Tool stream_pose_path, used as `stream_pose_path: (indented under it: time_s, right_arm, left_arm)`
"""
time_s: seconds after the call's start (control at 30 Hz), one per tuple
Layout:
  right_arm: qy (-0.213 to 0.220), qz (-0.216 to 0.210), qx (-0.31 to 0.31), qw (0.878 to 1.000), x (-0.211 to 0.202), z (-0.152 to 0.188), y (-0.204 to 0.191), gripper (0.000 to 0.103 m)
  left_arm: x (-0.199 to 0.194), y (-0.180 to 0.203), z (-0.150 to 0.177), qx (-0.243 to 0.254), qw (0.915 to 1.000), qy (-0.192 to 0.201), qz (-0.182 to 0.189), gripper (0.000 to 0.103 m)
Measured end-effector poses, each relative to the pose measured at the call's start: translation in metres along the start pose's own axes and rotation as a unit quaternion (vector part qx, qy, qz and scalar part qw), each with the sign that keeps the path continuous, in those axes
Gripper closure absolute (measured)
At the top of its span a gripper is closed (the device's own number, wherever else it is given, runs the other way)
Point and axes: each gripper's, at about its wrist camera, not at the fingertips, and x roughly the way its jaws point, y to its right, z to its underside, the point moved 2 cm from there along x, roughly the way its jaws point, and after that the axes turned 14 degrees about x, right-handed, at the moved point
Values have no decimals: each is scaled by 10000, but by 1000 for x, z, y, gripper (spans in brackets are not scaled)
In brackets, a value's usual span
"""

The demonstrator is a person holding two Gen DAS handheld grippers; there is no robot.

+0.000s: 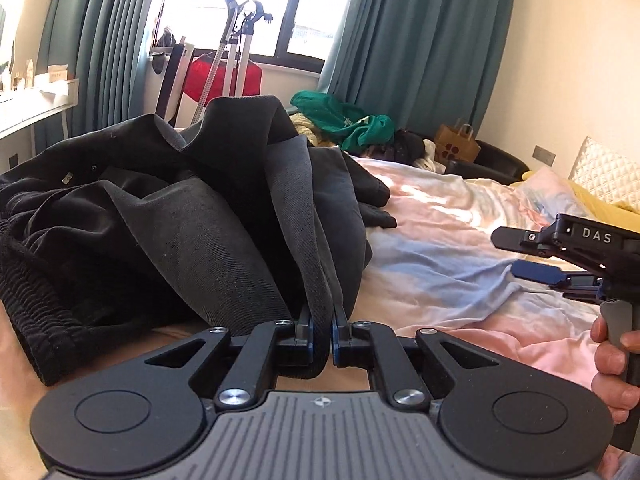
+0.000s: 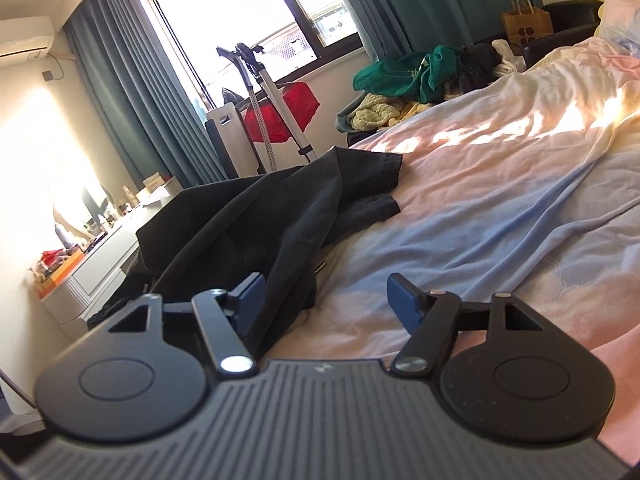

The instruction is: Fold clothes

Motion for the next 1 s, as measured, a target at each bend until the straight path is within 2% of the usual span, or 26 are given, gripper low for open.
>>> stream_pose_path:
  time_s: [0.07,0.2,0.33,0.5,0.6,0.63,0.67,0.7,0.8,0.9,1.0]
  right_arm:
    - [-220,-142,222,9994,10,-1,-1,50]
    - [-505,-565,763,9942,48,-18,-19,50]
    - [-702,-900,983,9886,114,-38,-50,50]
    - [-973,-758,1442,9818,209,-51,-79,50]
    - [-1004,-448,1129,9875,252,-52,-99,50]
    - [-945,-284,947,9906,260,-51,-104,55]
    - [-914,-96,768,9928,269,-49,-107,85]
    - [-924,94,647,9936,275,-46,-108,99]
    - [-643,104,529,9965,255,-43,-107,98]
    - [-87,94,84,9999,208,-50,-109,98]
    - [372,89,191,9991,151,-62,-96,98]
  left_arm:
    - [1,0,-1,-106,9999,44,50,96]
    - [8,-6,-1,-366,9992,34,179,97]
    - [18,-14,0,-596,9975,-65,375,97]
    - [31,-29,3,-741,9958,85,525,98]
    - [40,-39,4,-890,9936,144,679,98]
    - [43,-42,5,-940,9927,169,740,98]
    - [45,-45,5,-972,9918,209,805,98]
    - [47,-47,5,-993,9909,258,875,98]
    - [49,-52,4,-1063,9887,309,1011,99]
    - [45,-54,3,-1055,9880,373,1066,99]
    - [37,-52,2,-1044,9877,409,1089,99]
